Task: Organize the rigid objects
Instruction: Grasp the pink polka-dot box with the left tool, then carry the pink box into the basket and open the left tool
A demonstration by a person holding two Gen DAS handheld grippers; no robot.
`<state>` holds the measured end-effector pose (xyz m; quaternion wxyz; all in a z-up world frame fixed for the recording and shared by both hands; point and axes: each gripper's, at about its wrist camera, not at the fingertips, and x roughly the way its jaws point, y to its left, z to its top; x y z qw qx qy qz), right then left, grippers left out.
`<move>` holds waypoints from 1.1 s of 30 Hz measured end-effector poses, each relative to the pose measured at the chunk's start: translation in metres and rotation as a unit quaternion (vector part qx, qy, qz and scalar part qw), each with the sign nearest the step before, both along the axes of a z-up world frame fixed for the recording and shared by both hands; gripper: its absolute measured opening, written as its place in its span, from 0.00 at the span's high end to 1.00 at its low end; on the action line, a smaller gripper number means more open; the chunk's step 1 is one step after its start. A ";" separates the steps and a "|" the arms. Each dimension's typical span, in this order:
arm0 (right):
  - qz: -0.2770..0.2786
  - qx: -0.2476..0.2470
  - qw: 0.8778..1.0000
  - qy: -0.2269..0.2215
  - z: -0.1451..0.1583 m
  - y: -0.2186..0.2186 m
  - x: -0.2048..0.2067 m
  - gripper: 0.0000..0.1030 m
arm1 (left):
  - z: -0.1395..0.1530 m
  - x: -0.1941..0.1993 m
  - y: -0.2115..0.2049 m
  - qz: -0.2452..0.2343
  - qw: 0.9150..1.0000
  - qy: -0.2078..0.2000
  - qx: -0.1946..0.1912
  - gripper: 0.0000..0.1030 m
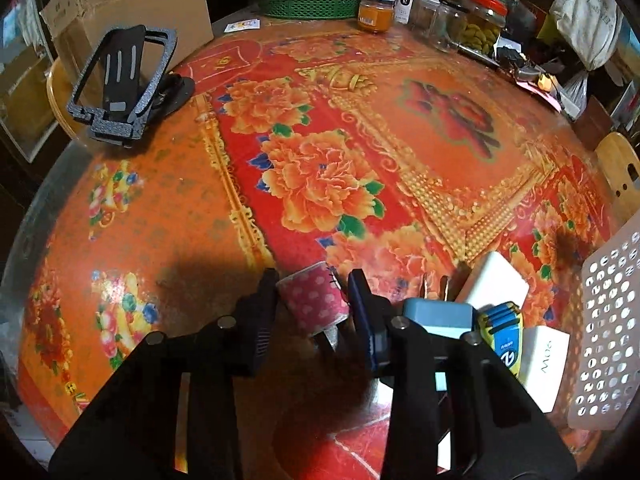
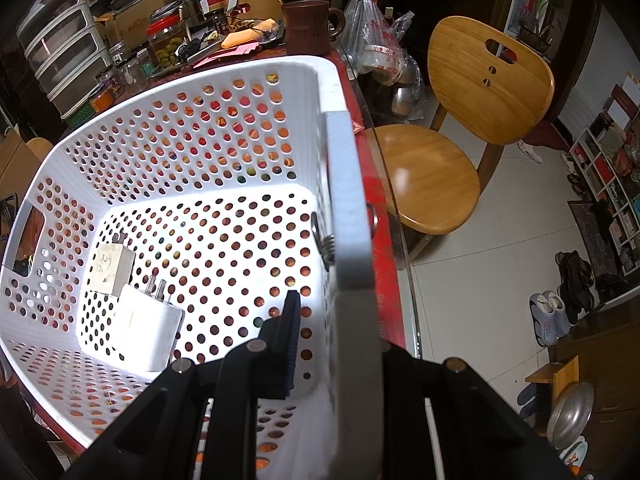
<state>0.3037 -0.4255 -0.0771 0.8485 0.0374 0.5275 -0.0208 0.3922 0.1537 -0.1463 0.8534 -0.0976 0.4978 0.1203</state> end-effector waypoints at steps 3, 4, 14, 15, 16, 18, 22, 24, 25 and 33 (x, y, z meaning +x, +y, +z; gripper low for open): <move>0.000 -0.002 1.000 0.001 0.000 0.000 0.000 0.84 | 0.007 -0.002 -0.002 0.002 1.000 -0.004 0.026 0.68; 0.000 -0.002 1.000 0.001 0.000 0.000 0.000 0.84 | 0.012 -0.003 -0.004 0.006 0.999 -0.008 0.040 0.68; 0.000 -0.002 1.000 -0.001 -0.001 0.001 0.000 0.84 | 0.070 -0.005 -0.048 0.000 0.992 -0.042 0.121 0.68; 0.001 -0.002 1.000 -0.001 0.000 0.000 0.000 0.84 | 0.078 -0.006 -0.057 -0.008 0.991 -0.046 0.124 0.68; 0.001 -0.002 1.000 -0.001 -0.001 0.001 0.000 0.84 | 0.084 -0.007 -0.065 -0.016 0.991 -0.050 0.125 0.68; 0.002 -0.002 1.000 -0.001 -0.001 0.001 0.000 0.84 | 0.101 -0.010 -0.087 -0.031 0.988 -0.061 0.137 0.68; 0.003 0.000 1.000 -0.002 -0.001 0.000 0.000 0.84 | 0.129 -0.011 -0.132 -0.058 0.982 -0.080 0.161 0.68; 0.003 0.000 1.000 -0.002 -0.001 0.000 0.000 0.84 | 0.140 -0.011 -0.154 -0.072 0.979 -0.088 0.169 0.68; 0.003 0.000 1.000 -0.002 -0.001 0.001 0.000 0.84 | 0.144 -0.011 -0.166 -0.079 0.978 -0.091 0.172 0.68; 0.004 0.001 1.000 -0.001 -0.001 0.000 0.000 0.84 | 0.166 -0.018 -0.261 -0.149 0.966 -0.114 0.177 0.68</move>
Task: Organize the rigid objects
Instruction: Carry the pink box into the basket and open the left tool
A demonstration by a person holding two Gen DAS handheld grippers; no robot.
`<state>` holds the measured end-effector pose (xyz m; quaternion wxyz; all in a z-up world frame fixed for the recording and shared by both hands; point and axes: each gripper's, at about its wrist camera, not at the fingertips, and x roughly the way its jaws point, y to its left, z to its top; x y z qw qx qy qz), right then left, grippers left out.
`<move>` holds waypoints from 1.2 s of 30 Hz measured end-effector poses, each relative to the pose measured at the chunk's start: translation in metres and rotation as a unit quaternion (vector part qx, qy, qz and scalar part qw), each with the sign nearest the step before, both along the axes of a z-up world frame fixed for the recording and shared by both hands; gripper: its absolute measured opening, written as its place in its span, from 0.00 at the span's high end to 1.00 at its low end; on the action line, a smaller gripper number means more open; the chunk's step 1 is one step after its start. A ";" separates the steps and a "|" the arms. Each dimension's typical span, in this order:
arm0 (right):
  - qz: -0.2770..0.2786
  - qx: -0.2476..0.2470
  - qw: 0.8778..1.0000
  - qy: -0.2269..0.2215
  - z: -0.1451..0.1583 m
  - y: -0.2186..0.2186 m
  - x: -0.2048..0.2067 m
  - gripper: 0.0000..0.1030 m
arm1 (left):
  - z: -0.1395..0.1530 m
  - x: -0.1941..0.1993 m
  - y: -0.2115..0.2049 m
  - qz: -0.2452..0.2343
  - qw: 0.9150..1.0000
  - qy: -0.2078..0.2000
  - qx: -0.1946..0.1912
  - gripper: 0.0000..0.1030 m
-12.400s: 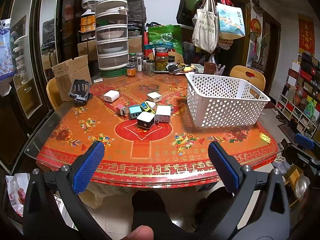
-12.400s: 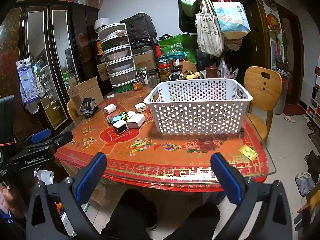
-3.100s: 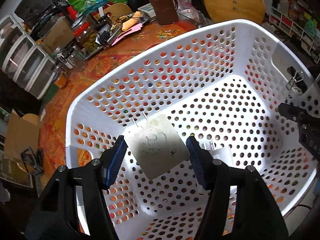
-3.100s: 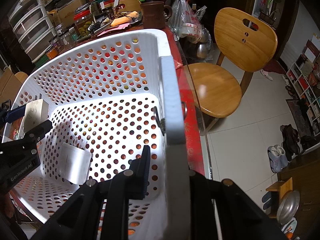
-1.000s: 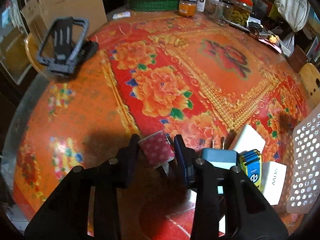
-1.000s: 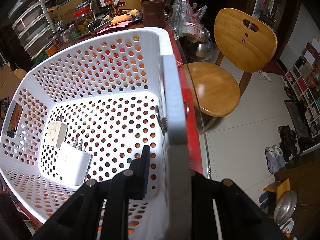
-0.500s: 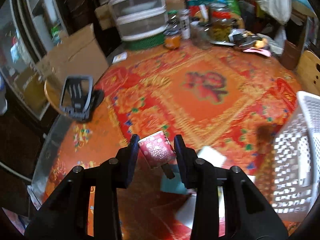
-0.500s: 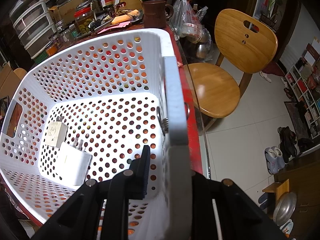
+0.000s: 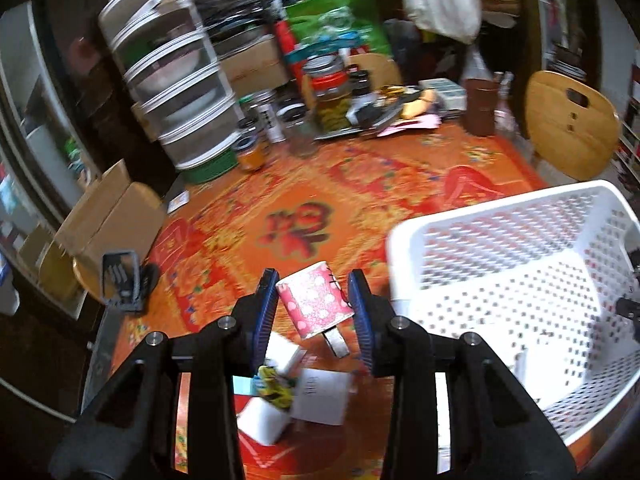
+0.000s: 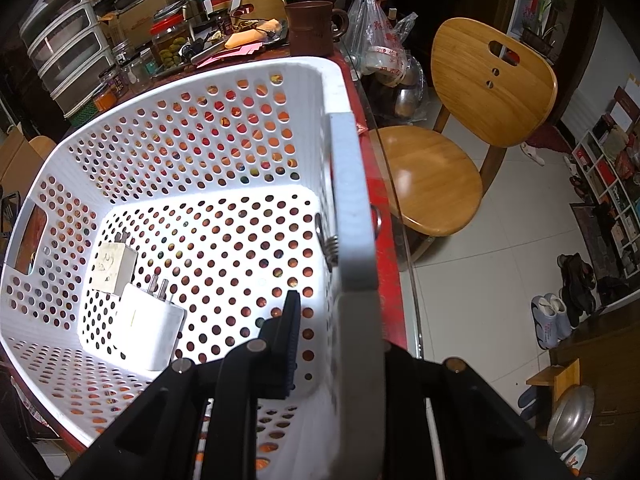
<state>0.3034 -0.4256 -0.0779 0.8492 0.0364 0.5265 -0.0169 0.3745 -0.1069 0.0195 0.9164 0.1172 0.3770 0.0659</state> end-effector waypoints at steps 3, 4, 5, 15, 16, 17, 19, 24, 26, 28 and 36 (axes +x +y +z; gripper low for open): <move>0.001 0.000 1.000 0.000 0.000 0.000 0.000 0.84 | 0.002 -0.001 -0.029 -0.023 1.000 0.004 0.002 0.68; 0.000 0.000 1.000 0.000 0.000 0.000 0.000 0.84 | 0.001 -0.001 -0.037 -0.030 1.000 0.006 0.001 0.68; 0.000 0.000 1.000 0.000 0.000 0.001 0.000 0.84 | 0.000 -0.001 -0.044 -0.036 0.999 0.009 0.002 0.68; 0.002 0.002 1.000 -0.001 -0.001 0.002 -0.001 0.84 | -0.018 0.003 -0.093 -0.079 0.996 0.041 -0.007 0.68; 0.003 0.002 1.000 -0.001 -0.001 0.002 -0.002 0.84 | -0.020 0.003 -0.096 -0.079 0.996 0.043 -0.006 0.68; 0.003 0.002 1.000 -0.001 -0.001 0.002 -0.002 0.84 | -0.022 0.003 -0.099 -0.079 0.996 0.044 -0.003 0.68; 0.003 0.002 1.000 -0.001 -0.001 0.002 -0.002 0.84 | -0.028 0.006 -0.102 -0.082 0.995 0.051 -0.004 0.67; 0.004 0.003 1.000 -0.001 -0.001 0.003 -0.002 0.83 | -0.042 0.013 -0.116 -0.096 0.993 0.073 -0.007 0.67; 0.005 0.004 1.000 -0.001 0.000 0.003 -0.001 0.83 | -0.047 0.012 -0.126 -0.106 0.991 0.081 -0.005 0.67; 0.006 0.005 1.000 -0.001 0.000 0.003 -0.002 0.83 | -0.051 0.011 -0.135 -0.112 0.990 0.085 0.000 0.67; 0.005 0.004 1.000 0.000 0.000 0.003 -0.001 0.83 | -0.070 0.008 -0.150 -0.137 0.984 0.113 -0.009 0.61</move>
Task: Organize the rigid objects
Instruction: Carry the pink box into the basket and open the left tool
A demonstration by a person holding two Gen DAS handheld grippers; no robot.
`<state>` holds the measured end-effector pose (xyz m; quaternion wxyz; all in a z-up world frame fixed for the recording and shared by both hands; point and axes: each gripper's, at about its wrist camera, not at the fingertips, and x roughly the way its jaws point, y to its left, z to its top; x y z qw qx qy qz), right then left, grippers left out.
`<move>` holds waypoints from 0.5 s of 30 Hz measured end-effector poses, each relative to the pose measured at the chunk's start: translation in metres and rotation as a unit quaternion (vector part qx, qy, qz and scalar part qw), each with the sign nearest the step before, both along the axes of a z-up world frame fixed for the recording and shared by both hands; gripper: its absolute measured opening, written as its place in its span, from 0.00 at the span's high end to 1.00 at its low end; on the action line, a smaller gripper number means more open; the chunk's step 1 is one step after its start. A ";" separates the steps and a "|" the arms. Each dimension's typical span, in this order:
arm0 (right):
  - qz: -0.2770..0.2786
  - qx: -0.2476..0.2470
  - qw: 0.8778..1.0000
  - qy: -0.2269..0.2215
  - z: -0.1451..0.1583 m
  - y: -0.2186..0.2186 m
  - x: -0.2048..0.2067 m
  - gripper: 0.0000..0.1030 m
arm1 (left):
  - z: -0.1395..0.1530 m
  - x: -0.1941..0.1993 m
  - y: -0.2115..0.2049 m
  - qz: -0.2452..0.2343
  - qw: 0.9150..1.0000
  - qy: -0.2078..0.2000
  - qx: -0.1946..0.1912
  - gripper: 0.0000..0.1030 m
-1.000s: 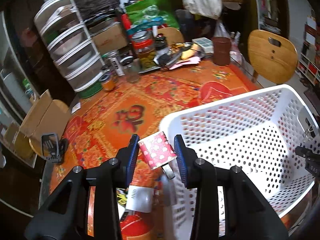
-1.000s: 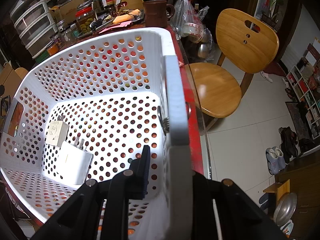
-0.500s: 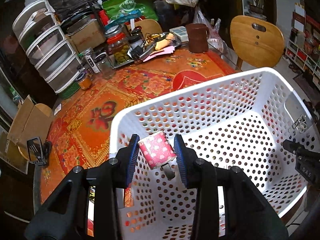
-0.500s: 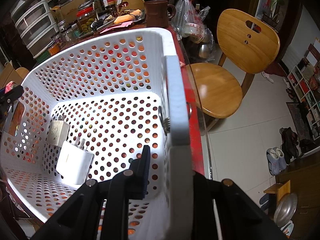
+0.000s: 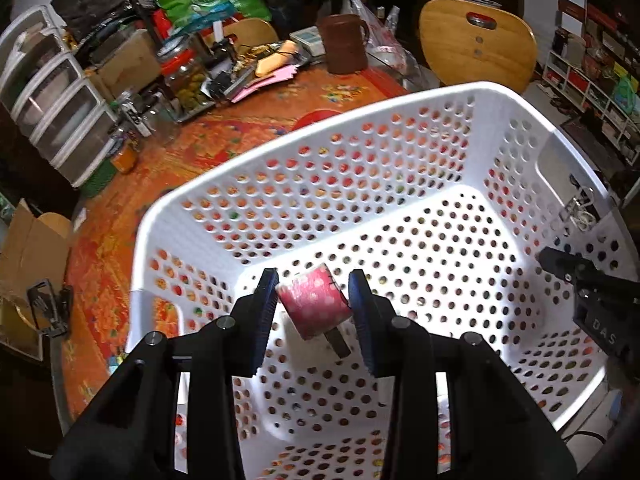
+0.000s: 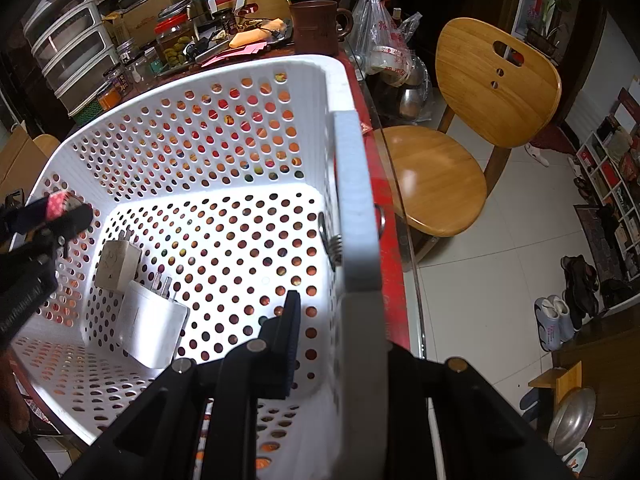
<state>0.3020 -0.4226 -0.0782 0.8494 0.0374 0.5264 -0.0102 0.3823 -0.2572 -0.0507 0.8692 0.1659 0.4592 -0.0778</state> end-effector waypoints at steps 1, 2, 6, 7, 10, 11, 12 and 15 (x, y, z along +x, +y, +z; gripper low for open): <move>0.000 0.000 1.000 0.000 0.000 0.000 0.000 0.83 | 0.000 -0.001 -0.001 -0.003 1.000 -0.002 0.000 0.46; 0.000 0.000 1.000 0.000 0.000 0.000 0.000 0.83 | 0.002 -0.003 -0.001 -0.006 1.000 -0.010 -0.003 0.37; 0.000 0.000 1.000 0.000 0.000 0.000 0.000 0.83 | 0.016 -0.015 0.005 -0.017 0.999 -0.044 -0.014 0.06; 0.000 -0.001 1.000 0.001 0.000 0.000 0.000 0.83 | 0.020 -0.019 0.009 -0.020 0.998 -0.050 -0.019 0.06; 0.000 -0.001 1.000 0.001 0.000 0.000 0.000 0.83 | 0.034 -0.035 0.035 -0.022 0.996 -0.068 -0.048 0.06; 0.000 0.000 1.000 0.001 0.000 0.000 0.000 0.83 | 0.040 -0.043 0.051 -0.019 0.995 -0.077 -0.063 0.06; 0.001 0.000 1.000 0.001 0.000 0.000 0.000 0.83 | 0.046 -0.048 0.065 -0.014 0.994 -0.084 -0.072 0.06; 0.001 -0.001 1.000 0.001 0.000 0.000 0.000 0.83 | 0.065 -0.067 0.125 0.021 0.988 -0.119 -0.099 0.01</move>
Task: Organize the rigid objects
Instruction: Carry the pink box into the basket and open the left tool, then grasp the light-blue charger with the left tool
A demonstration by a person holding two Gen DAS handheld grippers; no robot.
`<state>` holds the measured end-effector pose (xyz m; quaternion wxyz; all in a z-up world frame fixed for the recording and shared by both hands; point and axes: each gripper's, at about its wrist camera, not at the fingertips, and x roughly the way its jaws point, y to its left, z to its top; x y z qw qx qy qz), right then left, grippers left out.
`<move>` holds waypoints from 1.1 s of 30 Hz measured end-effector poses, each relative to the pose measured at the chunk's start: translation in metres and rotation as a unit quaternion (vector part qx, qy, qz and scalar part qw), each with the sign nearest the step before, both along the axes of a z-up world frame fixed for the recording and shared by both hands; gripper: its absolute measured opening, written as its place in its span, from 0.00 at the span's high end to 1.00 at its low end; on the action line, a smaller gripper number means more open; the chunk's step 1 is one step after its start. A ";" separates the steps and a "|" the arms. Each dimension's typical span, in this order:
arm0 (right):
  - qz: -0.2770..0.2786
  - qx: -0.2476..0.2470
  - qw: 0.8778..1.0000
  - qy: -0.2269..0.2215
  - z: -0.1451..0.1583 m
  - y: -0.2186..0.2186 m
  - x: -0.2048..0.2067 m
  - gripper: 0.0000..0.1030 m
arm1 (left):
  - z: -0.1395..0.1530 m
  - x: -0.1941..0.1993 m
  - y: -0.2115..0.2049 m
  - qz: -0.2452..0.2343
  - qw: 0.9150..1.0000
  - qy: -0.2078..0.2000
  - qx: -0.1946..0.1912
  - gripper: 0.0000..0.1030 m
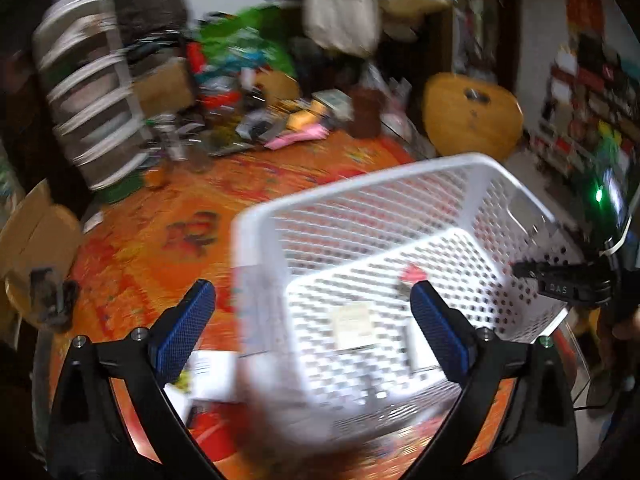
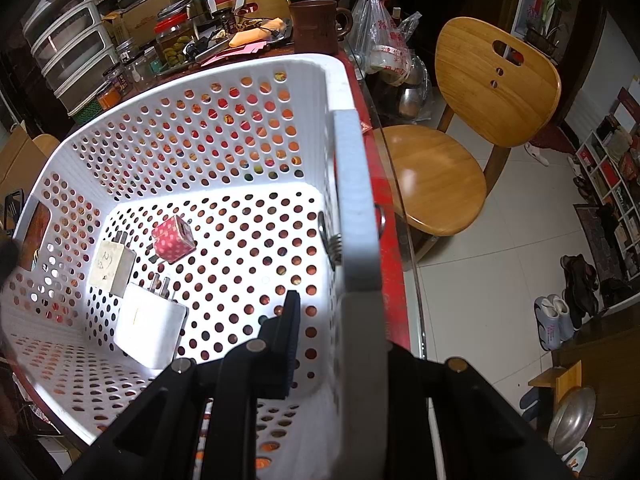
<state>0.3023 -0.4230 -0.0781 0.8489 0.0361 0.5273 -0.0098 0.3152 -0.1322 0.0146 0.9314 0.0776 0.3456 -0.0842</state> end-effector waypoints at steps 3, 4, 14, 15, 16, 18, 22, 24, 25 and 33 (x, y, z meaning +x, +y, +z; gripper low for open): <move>0.000 -0.001 1.000 -0.001 0.000 0.000 -0.001 0.83 | 0.010 -0.004 0.068 0.067 0.997 -0.020 -0.013 0.01; 0.000 -0.001 1.000 -0.001 0.000 0.000 -0.001 0.83 | 0.008 -0.001 0.089 0.082 0.996 -0.013 -0.018 0.01; 0.000 0.000 1.000 -0.002 0.001 0.000 0.001 0.83 | -0.114 0.024 0.227 0.169 0.979 0.110 -0.028 0.31; 0.000 0.000 1.000 -0.002 0.001 0.000 0.001 0.83 | -0.125 0.025 0.235 0.172 0.977 0.121 -0.032 0.35; 0.000 -0.001 1.000 -0.001 0.001 0.000 0.002 0.83 | -0.134 0.027 0.241 0.174 0.976 0.129 -0.034 0.36; 0.000 -0.001 1.000 -0.001 0.001 0.000 0.002 0.83 | -0.139 0.027 0.244 0.172 0.977 0.121 -0.045 0.36; -0.001 -0.002 1.000 0.001 0.001 0.000 0.002 0.83 | -0.143 0.035 0.242 0.159 0.979 0.118 -0.036 0.36; 0.000 -0.002 1.000 0.001 0.001 0.000 0.002 0.83 | -0.144 0.038 0.233 0.143 0.981 0.125 -0.036 0.36; 0.000 -0.001 1.000 0.000 0.001 0.000 0.002 0.83 | -0.149 0.040 0.231 0.142 0.981 0.131 -0.027 0.36; 0.003 -0.004 1.000 0.001 0.001 0.000 0.003 0.83 | -0.159 0.054 0.232 0.173 0.972 0.151 -0.050 0.62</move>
